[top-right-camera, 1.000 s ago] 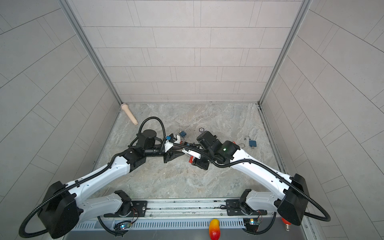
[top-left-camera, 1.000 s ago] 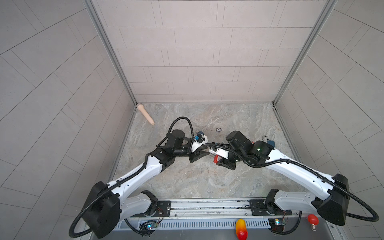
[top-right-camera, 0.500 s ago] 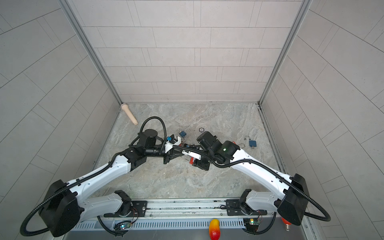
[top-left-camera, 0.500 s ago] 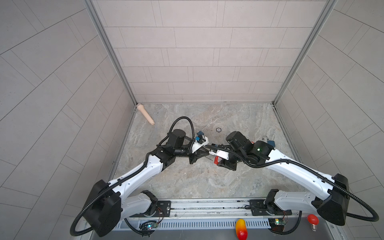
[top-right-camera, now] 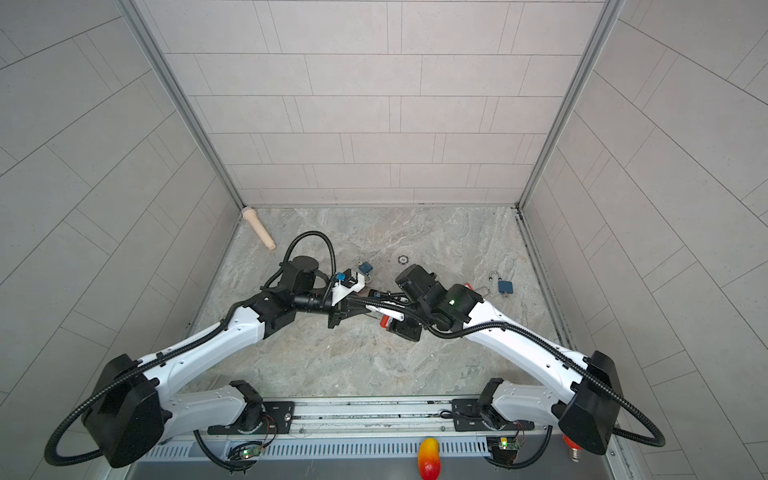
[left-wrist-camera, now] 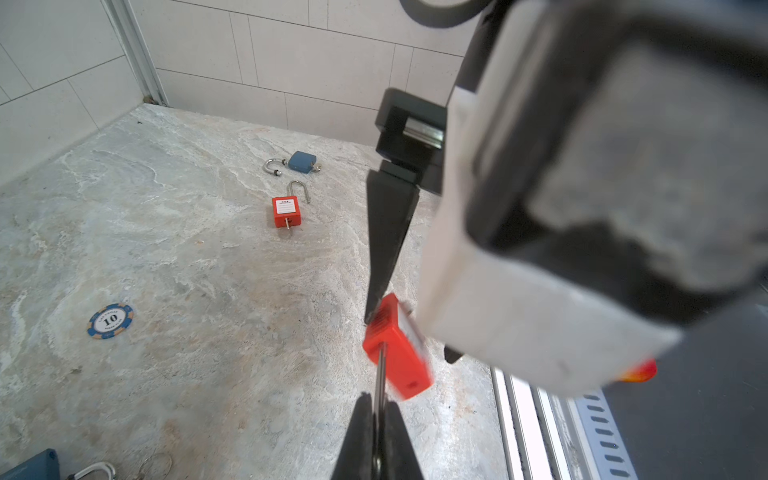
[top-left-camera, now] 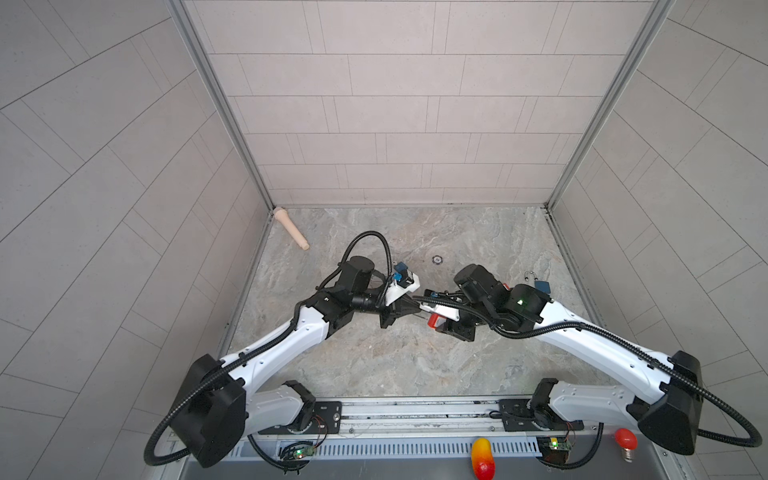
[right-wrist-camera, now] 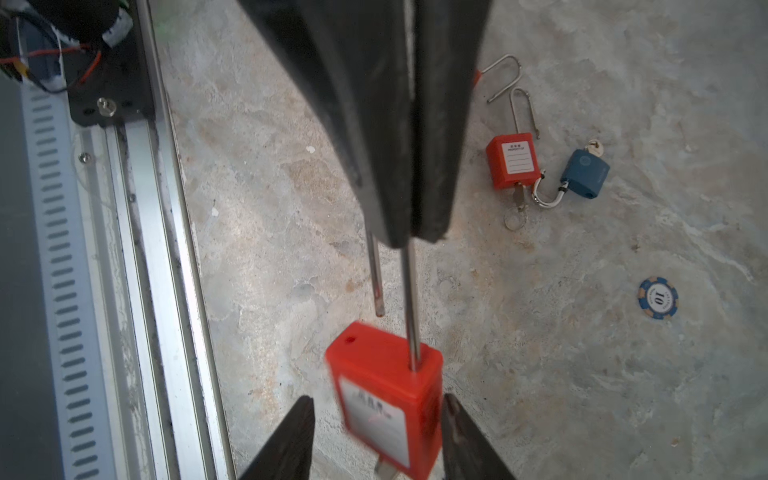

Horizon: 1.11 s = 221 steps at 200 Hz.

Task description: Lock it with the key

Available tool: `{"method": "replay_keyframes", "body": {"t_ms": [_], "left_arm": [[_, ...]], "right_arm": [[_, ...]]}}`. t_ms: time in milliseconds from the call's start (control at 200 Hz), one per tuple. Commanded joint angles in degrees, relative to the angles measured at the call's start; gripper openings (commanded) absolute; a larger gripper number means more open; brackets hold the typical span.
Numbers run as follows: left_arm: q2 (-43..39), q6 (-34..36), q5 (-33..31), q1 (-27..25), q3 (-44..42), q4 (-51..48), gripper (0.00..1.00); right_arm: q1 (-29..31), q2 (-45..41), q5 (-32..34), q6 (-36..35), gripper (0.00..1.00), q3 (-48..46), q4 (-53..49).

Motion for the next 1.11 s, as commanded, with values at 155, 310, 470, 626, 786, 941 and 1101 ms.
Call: {"method": "replay_keyframes", "body": {"t_ms": [155, 310, 470, 626, 786, 941, 1101], "left_arm": [[0.4, -0.2, 2.0, -0.2, 2.4, 4.6, 0.0], [0.1, -2.1, 2.8, -0.2, 2.6, 7.6, 0.0], [-0.4, -2.9, 3.2, -0.9, 2.8, 8.6, 0.0], [-1.1, -3.0, 3.4, -1.5, 2.7, 8.7, 0.0], [-1.9, -3.3, 3.4, -2.3, 2.3, 8.6, 0.0], [-2.8, -3.0, 3.6, -3.0, 2.0, 8.0, 0.0], [-2.9, -3.0, 3.6, -3.0, 1.5, 7.7, 0.0]], "right_arm": [[0.0, -5.3, 3.6, 5.1, 0.64, -1.9, 2.7], [-0.7, -9.4, 6.2, 3.2, 0.64, -4.8, 1.8], [-1.7, -10.6, 6.3, 2.3, 0.63, -6.5, 2.3], [-2.7, -9.8, 4.6, 2.1, 0.62, -7.5, 4.7], [-2.8, -8.8, 3.1, 1.5, 0.59, -7.6, 6.4], [-2.9, -8.1, 3.0, 0.8, 0.57, -8.6, 7.4], [-2.9, -7.4, 0.9, 1.0, 0.53, -9.0, 8.3]]}}
